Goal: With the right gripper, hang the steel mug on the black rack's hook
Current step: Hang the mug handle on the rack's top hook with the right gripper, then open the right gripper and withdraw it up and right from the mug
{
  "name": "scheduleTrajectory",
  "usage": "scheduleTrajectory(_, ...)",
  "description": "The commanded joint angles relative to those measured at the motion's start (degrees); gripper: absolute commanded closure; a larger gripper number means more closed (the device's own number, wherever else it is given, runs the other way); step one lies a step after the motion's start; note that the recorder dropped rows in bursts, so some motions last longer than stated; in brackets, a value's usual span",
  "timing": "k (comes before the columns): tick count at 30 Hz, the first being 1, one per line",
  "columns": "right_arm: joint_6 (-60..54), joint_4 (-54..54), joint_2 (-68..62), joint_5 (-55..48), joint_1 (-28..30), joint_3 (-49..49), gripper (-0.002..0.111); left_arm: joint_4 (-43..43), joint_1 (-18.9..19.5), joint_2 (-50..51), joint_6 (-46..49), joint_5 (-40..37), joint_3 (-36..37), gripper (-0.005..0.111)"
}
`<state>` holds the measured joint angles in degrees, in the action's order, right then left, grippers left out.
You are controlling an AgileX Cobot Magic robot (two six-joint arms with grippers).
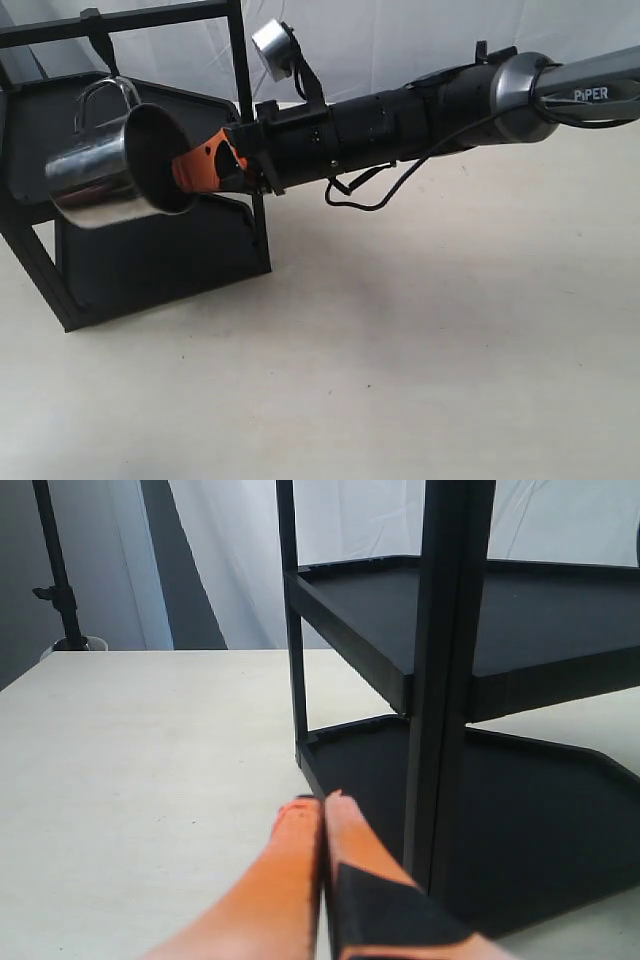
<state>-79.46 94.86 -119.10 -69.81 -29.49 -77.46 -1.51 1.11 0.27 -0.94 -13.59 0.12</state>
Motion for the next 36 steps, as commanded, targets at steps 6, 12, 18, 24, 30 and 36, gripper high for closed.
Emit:
scheduleTrajectory(6, 2.21, -0.73, 0.43, -0.16, 0.54, 0.08, 0.072, -0.07, -0.07, -0.27, -0.02, 0.37, -0.12, 0.105)
scheduleTrajectory(12, 6.28, -8.44, 3.86, -0.16, 2.13, 0.08, 0.072, -0.07, -0.07, -0.27, -0.02, 0.37, -0.12, 0.105)
scheduleTrajectory(18, 7.47, -9.61, 9.23, -0.16, 4.68, 0.08, 0.072, -0.07, -0.07, -0.27, -0.02, 0.37, -0.12, 0.105)
scheduleTrajectory(24, 7.47, -10.46, 12.19, -0.16, 5.42, 0.08, 0.072, -0.07, -0.07, -0.27, -0.02, 0.37, -0.12, 0.105)
scheduleTrajectory(30, 7.47, -6.19, 9.31, -0.16, 4.81, 0.08, 0.072, -0.07, -0.07, -0.27, -0.02, 0.37, -0.12, 0.105)
scheduleTrajectory(36, 7.05, -1.82, 6.15, -0.16, 3.75, 0.08, 0.072, -0.07, -0.07, -0.27, -0.02, 0.37, -0.12, 0.105)
